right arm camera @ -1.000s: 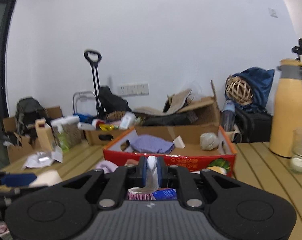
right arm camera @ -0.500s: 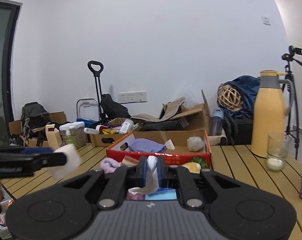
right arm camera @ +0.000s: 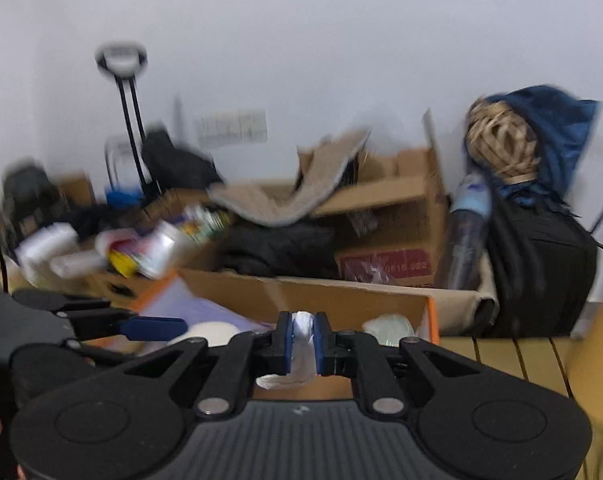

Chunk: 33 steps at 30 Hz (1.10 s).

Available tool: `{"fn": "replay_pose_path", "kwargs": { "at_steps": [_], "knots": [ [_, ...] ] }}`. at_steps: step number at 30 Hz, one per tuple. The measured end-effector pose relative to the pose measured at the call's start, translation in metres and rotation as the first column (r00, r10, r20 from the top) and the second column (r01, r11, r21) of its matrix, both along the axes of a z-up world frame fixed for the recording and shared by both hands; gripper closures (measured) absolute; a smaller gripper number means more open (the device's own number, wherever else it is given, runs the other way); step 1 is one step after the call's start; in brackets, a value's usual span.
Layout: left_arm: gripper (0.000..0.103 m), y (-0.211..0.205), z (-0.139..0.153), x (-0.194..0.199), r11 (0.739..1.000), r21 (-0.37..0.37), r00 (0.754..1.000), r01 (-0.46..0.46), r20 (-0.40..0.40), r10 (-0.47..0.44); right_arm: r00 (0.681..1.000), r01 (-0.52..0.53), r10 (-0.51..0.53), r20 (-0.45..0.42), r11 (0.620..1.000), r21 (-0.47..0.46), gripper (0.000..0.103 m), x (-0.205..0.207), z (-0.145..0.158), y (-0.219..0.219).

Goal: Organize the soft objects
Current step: 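Carry the sponge with the left gripper while the right carries its white item to the box, then open both grippers to drop the items into the box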

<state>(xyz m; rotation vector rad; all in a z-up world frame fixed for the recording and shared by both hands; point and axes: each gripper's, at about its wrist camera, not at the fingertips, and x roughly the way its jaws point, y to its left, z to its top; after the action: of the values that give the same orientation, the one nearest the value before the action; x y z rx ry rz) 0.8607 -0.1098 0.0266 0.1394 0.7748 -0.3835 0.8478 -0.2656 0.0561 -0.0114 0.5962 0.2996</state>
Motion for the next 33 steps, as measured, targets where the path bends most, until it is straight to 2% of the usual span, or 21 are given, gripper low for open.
{"fn": "replay_pose_path", "kwargs": {
  "at_steps": [2, 4, 6, 7, 8, 10, 11, 15, 19, 25, 27, 30, 32, 33],
  "knots": [
    [0.050, -0.007, -0.010, 0.015, 1.000, 0.017, 1.000, 0.002, -0.004, -0.002, 0.998, 0.003, -0.005, -0.062, 0.999, -0.032, 0.092, 0.042, -0.013, 0.008],
    [0.037, -0.009, -0.020, 0.024, 1.000, 0.010, 1.000, 0.008, -0.010, -0.008, 0.996, -0.012, 0.004, -0.092, 0.996, -0.083, 0.090, 0.071, -0.028, 0.017],
    [0.030, -0.012, -0.027, 0.029, 0.999, 0.031, 1.000, 0.015, -0.023, -0.015, 0.990, -0.021, 0.006, -0.144, 0.995, -0.102, 0.087, 0.090, -0.043, 0.020],
    [0.028, -0.012, -0.028, 0.030, 0.999, 0.035, 1.000, 0.015, -0.028, -0.014, 0.983, -0.020, 0.001, -0.184, 0.994, -0.104, 0.082, 0.099, -0.049, 0.019],
    [0.028, -0.009, -0.026, 0.031, 0.999, 0.034, 0.999, 0.018, -0.031, -0.017, 0.979, -0.017, -0.004, -0.203, 0.995, -0.100, 0.077, 0.102, -0.052, 0.018],
    [0.025, -0.001, -0.016, 0.028, 1.000, 0.019, 1.000, 0.011, -0.008, -0.011, 0.982, -0.007, -0.009, -0.189, 0.996, -0.083, 0.043, 0.098, -0.049, 0.015],
    [0.025, 0.002, -0.011, 0.028, 1.000, 0.008, 1.000, 0.006, 0.000, -0.006, 0.984, 0.000, -0.014, -0.179, 0.997, -0.080, 0.038, 0.095, -0.046, 0.013],
    [0.023, 0.024, 0.015, 0.004, 1.000, -0.008, 0.998, 0.012, 0.059, -0.012, 0.990, -0.007, -0.003, -0.142, 0.998, -0.069, 0.039, 0.074, -0.024, 0.005],
    [0.022, 0.045, 0.042, -0.034, 0.999, 0.046, 0.994, -0.019, 0.112, 0.014, 0.996, 0.000, -0.008, -0.091, 0.996, -0.088, 0.039, 0.034, 0.010, -0.007],
    [0.017, 0.087, 0.105, -0.128, 0.998, 0.007, 0.971, -0.062, 0.233, 0.058, 1.000, -0.019, 0.017, -0.016, 0.993, -0.117, 0.038, -0.066, 0.056, -0.022],
    [0.014, 0.100, 0.122, -0.170, 0.998, -0.018, 0.951, -0.056, 0.303, 0.059, 0.999, -0.044, 0.046, 0.012, 0.992, -0.115, 0.035, -0.108, 0.068, -0.024],
    [0.007, 0.116, 0.138, -0.247, 0.998, -0.046, 0.905, -0.039, 0.421, 0.055, 0.994, -0.095, 0.099, 0.052, 0.993, -0.075, 0.029, -0.174, 0.077, -0.027],
    [0.004, 0.124, 0.138, -0.295, 0.997, -0.070, 0.873, -0.037, 0.483, 0.066, 0.987, -0.127, 0.130, 0.093, 0.991, -0.042, 0.027, -0.219, 0.079, -0.027],
    [0.004, 0.127, 0.135, -0.316, 0.996, -0.080, 0.865, -0.036, 0.497, 0.071, 0.983, -0.142, 0.144, 0.116, 0.990, -0.026, 0.025, -0.243, 0.079, -0.027]
  ]
}}
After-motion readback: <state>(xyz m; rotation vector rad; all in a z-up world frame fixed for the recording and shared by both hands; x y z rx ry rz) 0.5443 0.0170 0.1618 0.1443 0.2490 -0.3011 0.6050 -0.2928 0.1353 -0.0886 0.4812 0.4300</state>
